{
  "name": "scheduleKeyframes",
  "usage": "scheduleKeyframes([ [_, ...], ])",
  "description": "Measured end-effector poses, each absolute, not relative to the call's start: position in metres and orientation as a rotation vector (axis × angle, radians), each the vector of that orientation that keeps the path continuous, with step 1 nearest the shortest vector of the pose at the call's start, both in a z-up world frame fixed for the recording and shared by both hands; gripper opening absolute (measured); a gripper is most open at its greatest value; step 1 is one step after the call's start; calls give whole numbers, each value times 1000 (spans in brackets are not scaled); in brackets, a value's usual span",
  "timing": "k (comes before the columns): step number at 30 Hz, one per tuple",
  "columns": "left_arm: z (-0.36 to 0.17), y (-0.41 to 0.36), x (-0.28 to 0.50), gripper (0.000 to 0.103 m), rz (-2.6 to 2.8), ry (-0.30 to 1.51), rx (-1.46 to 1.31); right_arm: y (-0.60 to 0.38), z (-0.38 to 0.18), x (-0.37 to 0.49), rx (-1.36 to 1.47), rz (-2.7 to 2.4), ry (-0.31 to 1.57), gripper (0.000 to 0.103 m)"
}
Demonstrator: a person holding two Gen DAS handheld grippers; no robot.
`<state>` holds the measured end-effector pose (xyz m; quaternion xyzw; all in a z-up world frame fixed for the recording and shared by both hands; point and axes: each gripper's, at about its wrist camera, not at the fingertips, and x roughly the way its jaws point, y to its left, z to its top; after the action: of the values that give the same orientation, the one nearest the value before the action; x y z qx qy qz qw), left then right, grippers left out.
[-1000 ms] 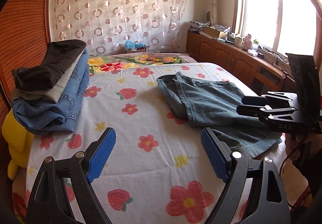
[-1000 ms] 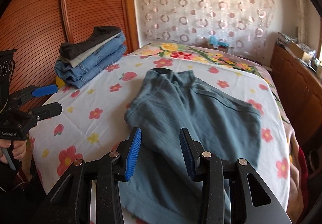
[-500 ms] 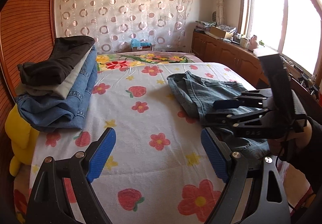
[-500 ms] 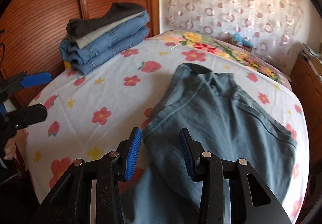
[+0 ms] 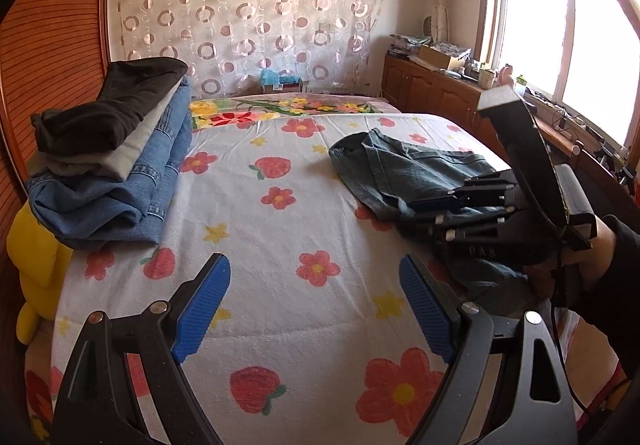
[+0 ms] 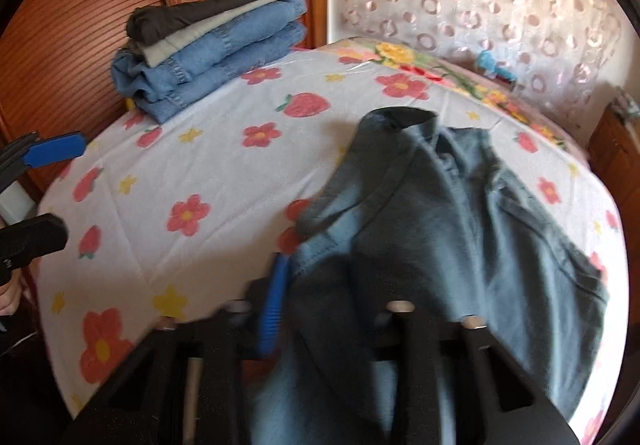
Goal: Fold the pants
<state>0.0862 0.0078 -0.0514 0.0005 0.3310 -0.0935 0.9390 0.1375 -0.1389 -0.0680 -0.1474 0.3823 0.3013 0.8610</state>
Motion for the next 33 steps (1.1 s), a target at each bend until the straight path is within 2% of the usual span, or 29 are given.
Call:
scheduleKeyframes([
  [1, -52, 7, 86, 87, -192, 678, 2, -142, -66, 138, -295, 633, 801, 9],
  [4, -54, 6, 86, 87, -197, 680, 7, -157, -55, 140, -204, 649, 779, 3],
  [13, -54, -8, 95, 87, -231, 685, 28, -211, -20, 151, -82, 531, 695, 3],
  [23, -58, -43, 123, 87, -301, 707, 58, -257, -26, 177, -70, 347, 715, 3],
  [24, -61, -48, 126, 87, -311, 716, 63, -260, -24, 180, -64, 328, 714, 8],
  [25, -63, -50, 128, 87, -316, 723, 66, -262, -25, 181, -58, 304, 716, 20],
  [27, -70, -59, 136, 87, -327, 743, 82, -265, -25, 182, -31, 274, 722, 36],
  [33, -84, -74, 148, 87, -356, 807, 109, -249, -31, 175, -34, 353, 748, 36],
])
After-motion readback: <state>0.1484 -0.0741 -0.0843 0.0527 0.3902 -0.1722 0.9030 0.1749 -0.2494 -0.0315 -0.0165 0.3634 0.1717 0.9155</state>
